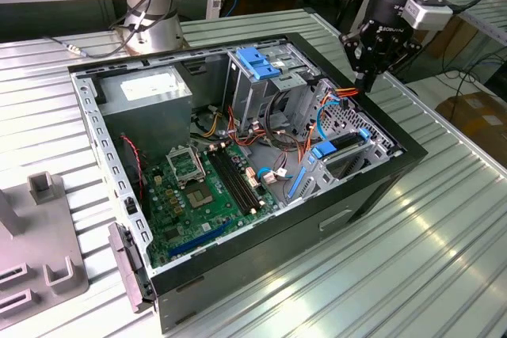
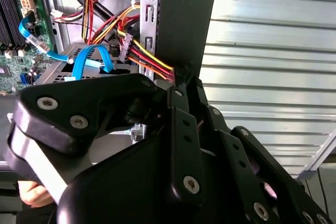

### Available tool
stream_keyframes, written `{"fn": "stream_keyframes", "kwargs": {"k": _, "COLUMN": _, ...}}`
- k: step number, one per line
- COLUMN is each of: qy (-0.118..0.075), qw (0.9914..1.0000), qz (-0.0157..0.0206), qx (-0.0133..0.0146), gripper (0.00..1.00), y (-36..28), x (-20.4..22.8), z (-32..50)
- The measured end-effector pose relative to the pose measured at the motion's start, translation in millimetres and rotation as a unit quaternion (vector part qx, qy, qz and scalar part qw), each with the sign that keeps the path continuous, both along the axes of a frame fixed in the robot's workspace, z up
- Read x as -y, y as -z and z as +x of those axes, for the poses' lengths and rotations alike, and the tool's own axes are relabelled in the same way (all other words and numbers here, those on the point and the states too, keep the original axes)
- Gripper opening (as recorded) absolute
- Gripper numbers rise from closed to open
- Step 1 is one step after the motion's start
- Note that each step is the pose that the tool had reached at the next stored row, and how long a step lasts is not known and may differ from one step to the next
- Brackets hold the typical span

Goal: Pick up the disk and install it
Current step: 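Insert the first disk wire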

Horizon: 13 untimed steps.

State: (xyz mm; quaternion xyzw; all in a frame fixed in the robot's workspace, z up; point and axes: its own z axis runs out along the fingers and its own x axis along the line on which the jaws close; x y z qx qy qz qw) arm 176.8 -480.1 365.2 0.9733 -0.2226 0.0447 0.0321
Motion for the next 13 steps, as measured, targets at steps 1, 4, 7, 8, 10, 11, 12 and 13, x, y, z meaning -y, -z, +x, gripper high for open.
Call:
{"fn": "stream_keyframes", "kwargs": {"k": 1, "qy": 0.0, "qw": 1.0, "qz": 0.0, "qx": 0.0, "gripper": 0.17, "y": 0.0, "x": 0.0, "z": 0.0}}
{"fn": "stream_keyframes", "kwargs": {"k": 4, "qy": 0.0, "qw": 1.0, "qz": 0.0, "qx": 0.0, "gripper": 0.16, "y": -0.8, "x": 0.0, "z": 0.0}}
{"fn": "stream_keyframes", "kwargs": {"k": 7, "qy": 0.0, "qw": 1.0, "qz": 0.0, "qx": 0.0, "gripper": 0.16, "y": -5.3, "x": 0.0, "z": 0.0}}
{"fn": "stream_keyframes", "kwargs": {"k": 8, "qy": 0.0, "qw": 1.0, "qz": 0.0001, "qx": 0.0, "gripper": 0.16, "y": -6.6, "x": 0.0, "z": 0.0}}
{"fn": "stream_keyframes", "kwargs": {"k": 10, "qy": 0.0, "qw": 1.0, "qz": 0.0, "qx": -0.0001, "gripper": 0.16, "y": -10.3, "x": 0.0, "z": 0.0}}
{"fn": "stream_keyframes", "kwargs": {"k": 11, "qy": 0.0, "qw": 1.0, "qz": 0.0001, "qx": -0.0001, "gripper": 0.16, "y": -11.7, "x": 0.0, "z": 0.0}}
{"fn": "stream_keyframes", "kwargs": {"k": 12, "qy": 0.0, "qw": 1.0, "qz": 0.0001, "qx": -0.0001, "gripper": 0.16, "y": -12.8, "x": 0.0, "z": 0.0}}
{"fn": "stream_keyframes", "kwargs": {"k": 13, "qy": 0.0, "qw": 1.0, "qz": 0.0001, "qx": -0.0001, "gripper": 0.16, "y": -13.1, "x": 0.0, "z": 0.0}}
